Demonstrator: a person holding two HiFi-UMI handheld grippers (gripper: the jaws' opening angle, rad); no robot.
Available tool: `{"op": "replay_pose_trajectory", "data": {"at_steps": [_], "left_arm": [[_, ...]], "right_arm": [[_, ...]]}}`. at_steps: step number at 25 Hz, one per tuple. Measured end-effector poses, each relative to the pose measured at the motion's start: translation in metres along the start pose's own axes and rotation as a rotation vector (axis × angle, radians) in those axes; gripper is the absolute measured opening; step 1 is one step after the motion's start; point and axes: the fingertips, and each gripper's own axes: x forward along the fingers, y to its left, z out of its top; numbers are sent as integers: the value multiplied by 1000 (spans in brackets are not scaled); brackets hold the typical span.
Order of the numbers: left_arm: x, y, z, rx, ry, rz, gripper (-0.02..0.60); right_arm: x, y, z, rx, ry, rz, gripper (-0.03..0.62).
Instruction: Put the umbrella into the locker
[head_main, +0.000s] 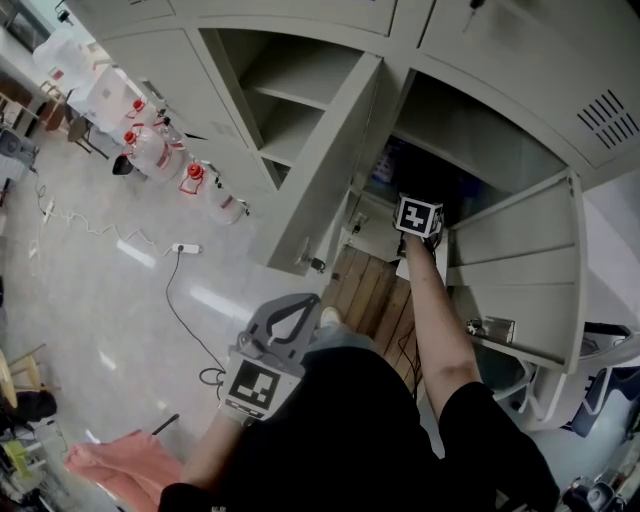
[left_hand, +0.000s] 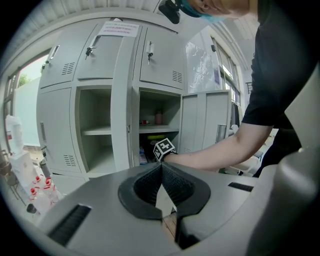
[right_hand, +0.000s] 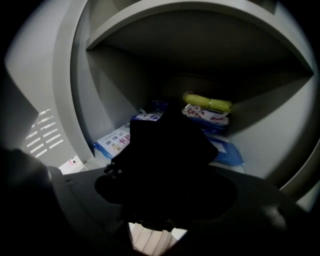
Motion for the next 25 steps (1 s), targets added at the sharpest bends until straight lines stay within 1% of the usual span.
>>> {"op": "replay_pose_trajectory", "data": {"at_steps": [2, 3, 4, 6, 7, 11, 13, 14, 17, 22, 25], "left_arm": [[0, -2, -1, 4, 3, -3, 12], [0, -3, -1, 3, 4, -5, 12], [0, -4, 0, -7, 5, -4, 12], [0, -5, 3, -55, 4, 8, 12], [0, -5, 4, -64, 2, 10, 12], [2, -6, 4, -33, -2, -2, 12], [3, -7, 1, 2, 1, -14, 12], [3, -8, 0, 10, 3, -18, 12], [4, -10, 0, 12, 4, -19, 12], [4, -12, -2, 8, 8, -21, 12], [4, -14, -4, 7, 14, -24, 12]], "right_arm": [[1, 0, -5, 13, -7, 10, 343], [-1, 0, -7, 24, -11, 17, 359], [-5, 0, -9, 42, -15, 23, 371], [-16, 2, -14, 69, -29, 32, 371], [-23, 3, -16, 69, -38, 34, 371], [-42, 3, -29, 48, -55, 43, 365], [-51, 1, -35, 53, -59, 43, 289], [-55, 1, -37, 53, -61, 43, 271], [-65, 1, -40, 30, -72, 44, 233], [-73, 8, -44, -9, -81, 62, 79], [-71, 11, -38, -45, -79, 52, 16]]}}
